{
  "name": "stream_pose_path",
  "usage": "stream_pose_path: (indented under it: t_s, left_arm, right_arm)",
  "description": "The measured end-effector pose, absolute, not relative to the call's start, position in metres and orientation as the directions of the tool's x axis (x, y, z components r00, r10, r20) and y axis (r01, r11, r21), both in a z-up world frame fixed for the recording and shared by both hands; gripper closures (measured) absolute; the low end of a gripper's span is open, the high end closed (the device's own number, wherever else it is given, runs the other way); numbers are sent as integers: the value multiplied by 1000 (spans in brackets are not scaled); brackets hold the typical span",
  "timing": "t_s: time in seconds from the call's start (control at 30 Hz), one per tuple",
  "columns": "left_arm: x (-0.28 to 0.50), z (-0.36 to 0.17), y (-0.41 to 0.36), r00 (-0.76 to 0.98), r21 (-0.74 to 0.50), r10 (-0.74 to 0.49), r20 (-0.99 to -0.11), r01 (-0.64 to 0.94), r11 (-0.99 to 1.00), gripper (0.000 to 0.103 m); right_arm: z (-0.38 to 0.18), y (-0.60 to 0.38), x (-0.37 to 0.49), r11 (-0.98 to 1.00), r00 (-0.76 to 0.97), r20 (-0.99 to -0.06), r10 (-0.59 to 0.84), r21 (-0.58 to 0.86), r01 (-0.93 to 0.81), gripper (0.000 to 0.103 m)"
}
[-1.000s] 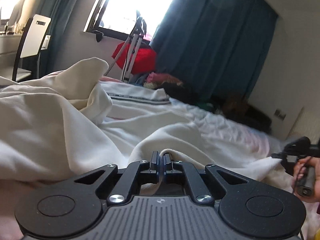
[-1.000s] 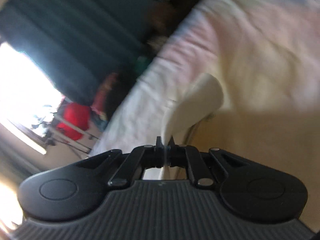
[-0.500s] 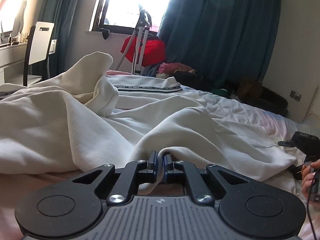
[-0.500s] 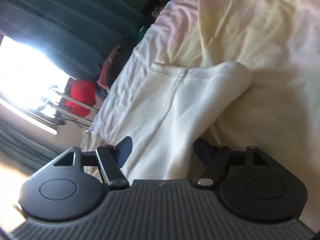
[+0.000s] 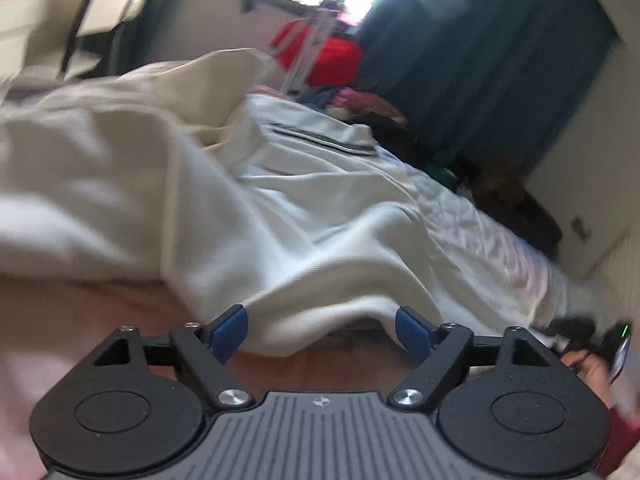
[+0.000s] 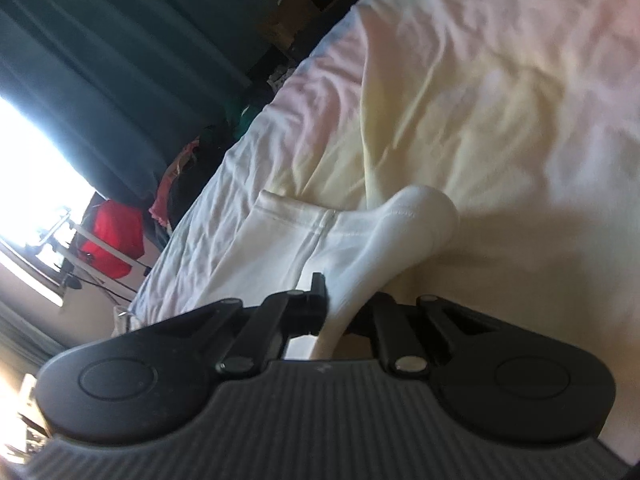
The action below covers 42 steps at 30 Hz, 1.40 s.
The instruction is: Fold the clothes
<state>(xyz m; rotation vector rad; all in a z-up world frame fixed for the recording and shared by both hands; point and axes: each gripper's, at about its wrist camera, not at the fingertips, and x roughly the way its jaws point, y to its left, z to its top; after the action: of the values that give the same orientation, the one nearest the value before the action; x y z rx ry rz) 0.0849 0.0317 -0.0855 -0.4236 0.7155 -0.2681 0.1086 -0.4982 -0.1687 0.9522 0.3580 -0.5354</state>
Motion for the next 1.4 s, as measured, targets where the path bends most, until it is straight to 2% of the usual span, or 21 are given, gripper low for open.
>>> stream_pose_path:
  t_s: [0.1, 0.23, 0.3, 0.4, 0.47, 0.53, 0.63, 0.7, 0.8, 0.93, 1.03, 1.1, 1.2, 1.27, 1.4]
  left_arm:
    - [83, -84, 63, 720, -525, -338, -606, -43, 850, 12]
    - [84, -109, 130, 717, -692, -306, -627, -331, 642, 12]
    - [75, -123, 161, 767, -718, -180, -616, -453, 529, 21]
    - [69, -132, 190, 811, -790, -129, -571, -499, 357, 25]
    - [67, -127, 197, 832, -807, -103, -545, -488, 332, 25]
    - [68, -123, 205, 829, -790, -48, -557, -511, 339, 28]
    - [69, -122, 219, 824, -785, -2, -567, -539, 305, 49]
    - [71, -130, 230, 819, -800, -39, -572, -548, 243, 78]
    - [73, -127, 247, 811, -796, -62, -582, -553, 244, 91]
    - [59, -82, 265, 870, -827, -34, -492, -454, 332, 92]
    - [37, -56, 275, 902, -849, 11, -431, -410, 333, 92]
    - [27, -55, 280, 893, -842, 1, -450, -425, 333, 92]
    - [20, -61, 277, 842, -760, 44, -538, -507, 407, 92]
    - [22, -72, 276, 786, -697, 50, -616, -573, 431, 92]
    - [25, -85, 278, 710, -594, 68, -701, -634, 496, 86]
  right_arm:
    - [-167, -503, 110, 464, 811, -506, -293, 667, 583, 97]
    - [-160, -504, 105, 496, 805, -494, -328, 636, 592, 97]
    - [-157, -505, 102, 504, 803, -483, -349, 626, 595, 97]
    - [-152, -508, 96, 496, 793, -467, -391, 619, 609, 97]
    - [-148, -511, 90, 486, 782, -458, -423, 613, 622, 98]
    - [-146, -516, 83, 470, 772, -451, -448, 615, 632, 98]
    - [-145, -524, 70, 447, 755, -450, -477, 615, 649, 98]
    - [-145, -526, 62, 444, 740, -454, -495, 601, 665, 98]
    - [-147, -530, 49, 418, 726, -469, -503, 604, 679, 98]
    - [-145, -530, 35, 379, 697, -487, -526, 600, 705, 98]
    - [-135, -525, 32, 423, 680, -472, -561, 543, 726, 98]
    - [-126, -522, 29, 442, 664, -451, -596, 506, 741, 98]
    - [-119, -520, 22, 426, 619, -450, -644, 461, 778, 98]
    - [-123, -524, 18, 391, 583, -493, -646, 442, 807, 98]
    - [-149, -536, 18, 346, 532, -626, -571, 404, 847, 97]
